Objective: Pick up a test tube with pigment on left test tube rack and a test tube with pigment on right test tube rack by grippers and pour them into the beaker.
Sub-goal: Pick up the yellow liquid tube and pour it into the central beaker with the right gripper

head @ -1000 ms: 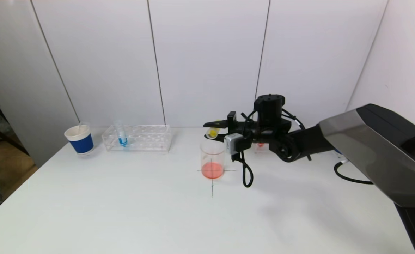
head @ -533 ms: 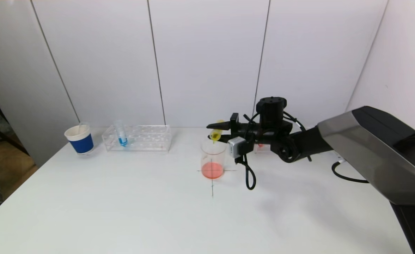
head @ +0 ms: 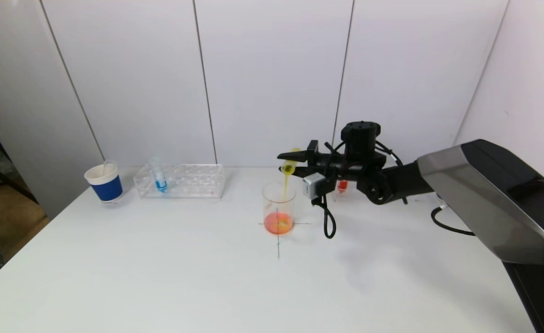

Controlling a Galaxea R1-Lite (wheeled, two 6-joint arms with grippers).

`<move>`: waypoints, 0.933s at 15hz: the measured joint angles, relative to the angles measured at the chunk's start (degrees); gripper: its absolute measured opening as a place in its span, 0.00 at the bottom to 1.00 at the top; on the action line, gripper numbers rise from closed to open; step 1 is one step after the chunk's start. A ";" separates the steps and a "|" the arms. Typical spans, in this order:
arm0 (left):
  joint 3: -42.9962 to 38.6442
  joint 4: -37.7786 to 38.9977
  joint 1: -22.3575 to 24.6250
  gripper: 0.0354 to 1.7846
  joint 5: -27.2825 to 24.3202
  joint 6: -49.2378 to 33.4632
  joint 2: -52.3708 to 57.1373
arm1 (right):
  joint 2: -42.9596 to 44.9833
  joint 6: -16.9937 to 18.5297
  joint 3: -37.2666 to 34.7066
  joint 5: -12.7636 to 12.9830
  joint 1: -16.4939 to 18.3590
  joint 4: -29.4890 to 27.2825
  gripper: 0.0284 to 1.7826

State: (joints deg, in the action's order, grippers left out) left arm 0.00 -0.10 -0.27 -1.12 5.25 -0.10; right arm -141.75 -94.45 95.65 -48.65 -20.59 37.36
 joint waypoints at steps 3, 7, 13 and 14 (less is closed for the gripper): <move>0.00 -0.01 0.00 0.99 -0.02 0.00 0.00 | -0.22 -1.17 1.04 0.52 0.11 -0.49 0.29; 0.00 -0.01 0.00 0.99 -0.02 -0.02 0.00 | 0.00 -2.55 1.62 0.89 0.04 -0.55 0.29; 0.00 -0.01 0.00 0.99 0.00 -0.02 0.00 | 1.26 -3.75 1.51 2.21 -0.90 -0.54 0.29; 0.00 -0.01 0.00 0.99 0.00 -0.02 0.00 | 1.34 -4.02 1.49 2.49 -0.99 -0.54 0.29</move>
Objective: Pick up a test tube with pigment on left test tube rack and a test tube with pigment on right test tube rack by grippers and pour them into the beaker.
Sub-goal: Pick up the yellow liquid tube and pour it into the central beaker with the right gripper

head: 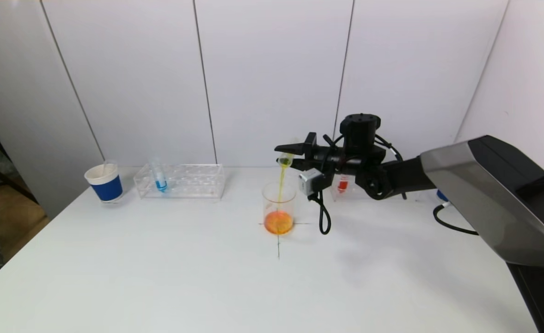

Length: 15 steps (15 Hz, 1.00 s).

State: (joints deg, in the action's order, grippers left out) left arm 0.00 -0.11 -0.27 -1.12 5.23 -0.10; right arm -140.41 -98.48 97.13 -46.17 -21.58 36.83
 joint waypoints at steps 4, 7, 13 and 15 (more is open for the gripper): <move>0.00 0.01 0.00 0.99 0.00 0.02 0.00 | 0.48 -1.58 0.07 0.83 -0.50 0.16 0.29; 0.00 0.01 0.00 0.99 0.00 0.02 0.00 | 0.59 -2.32 0.02 1.90 -0.91 0.29 0.29; 0.00 0.01 0.00 0.99 -0.02 0.00 0.00 | 0.77 -4.50 0.07 3.04 -1.57 0.62 0.29; 0.00 0.01 0.00 0.99 -0.02 0.02 0.00 | 0.96 -5.05 0.11 3.63 -1.68 0.63 0.29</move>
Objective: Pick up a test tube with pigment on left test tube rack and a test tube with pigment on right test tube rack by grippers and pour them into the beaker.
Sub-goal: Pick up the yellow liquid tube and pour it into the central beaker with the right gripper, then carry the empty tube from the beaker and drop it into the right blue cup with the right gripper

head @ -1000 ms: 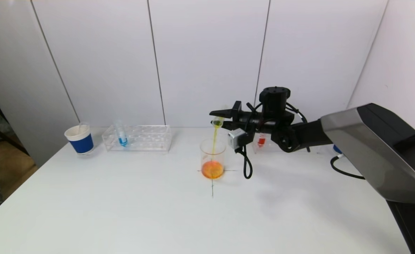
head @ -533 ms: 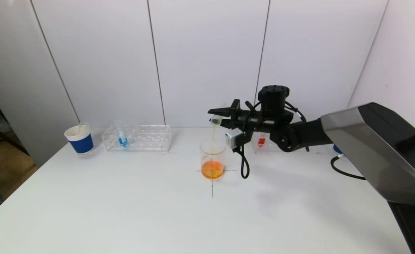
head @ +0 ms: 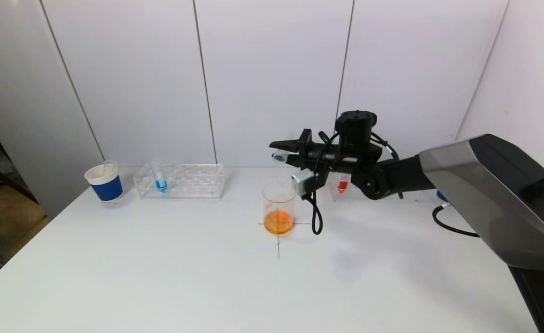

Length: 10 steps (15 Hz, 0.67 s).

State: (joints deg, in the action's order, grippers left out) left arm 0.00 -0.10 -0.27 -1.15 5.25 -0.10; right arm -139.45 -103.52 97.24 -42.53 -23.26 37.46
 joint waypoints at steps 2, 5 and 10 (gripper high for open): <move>0.00 -0.04 0.00 0.99 0.00 0.00 0.00 | 0.04 -0.12 -0.09 0.11 -0.02 0.02 0.29; 0.00 0.00 0.00 0.99 0.02 -0.02 0.00 | 0.11 0.30 -0.77 0.20 -0.13 -0.09 0.29; 0.00 -0.01 0.00 0.99 0.02 0.00 0.00 | 0.61 8.74 -1.49 -0.05 0.69 0.21 0.29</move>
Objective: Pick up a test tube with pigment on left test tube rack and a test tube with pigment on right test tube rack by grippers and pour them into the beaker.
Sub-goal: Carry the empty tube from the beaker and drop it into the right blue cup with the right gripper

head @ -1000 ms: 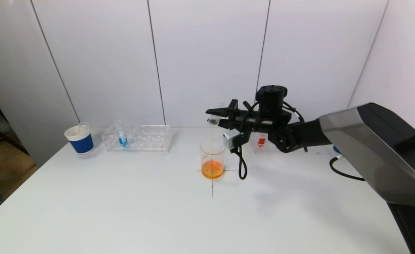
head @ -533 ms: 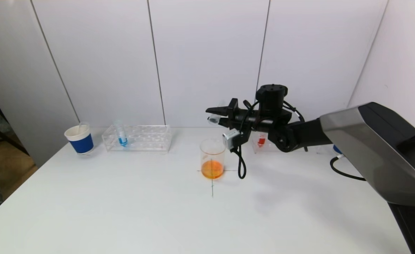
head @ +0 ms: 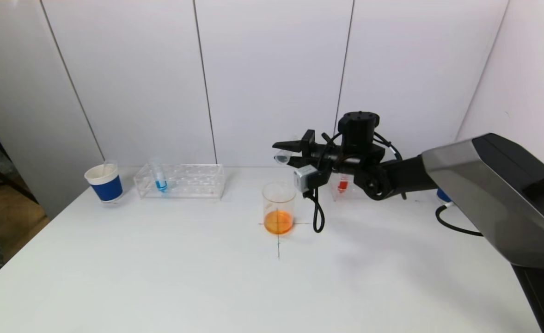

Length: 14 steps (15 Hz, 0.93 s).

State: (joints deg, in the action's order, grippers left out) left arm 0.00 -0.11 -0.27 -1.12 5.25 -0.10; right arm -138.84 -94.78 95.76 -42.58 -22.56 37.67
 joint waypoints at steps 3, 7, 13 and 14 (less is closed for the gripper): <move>0.00 0.01 0.00 0.99 -0.02 0.00 0.00 | 0.52 10.11 -0.13 1.05 1.24 0.50 0.29; 0.00 0.01 0.00 0.99 0.02 -0.02 0.00 | 2.86 27.67 -2.21 6.10 2.91 2.96 0.29; 0.00 0.00 0.00 0.99 0.00 0.00 0.00 | 7.89 51.21 -3.34 22.16 5.49 4.55 0.29; 0.00 0.00 0.00 0.99 0.00 0.01 0.00 | 9.01 55.32 -3.51 25.38 5.90 3.71 0.29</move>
State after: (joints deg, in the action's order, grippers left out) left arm 0.00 -0.11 -0.27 -1.12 5.27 -0.10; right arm -129.83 -39.46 92.25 -17.20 -16.66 41.37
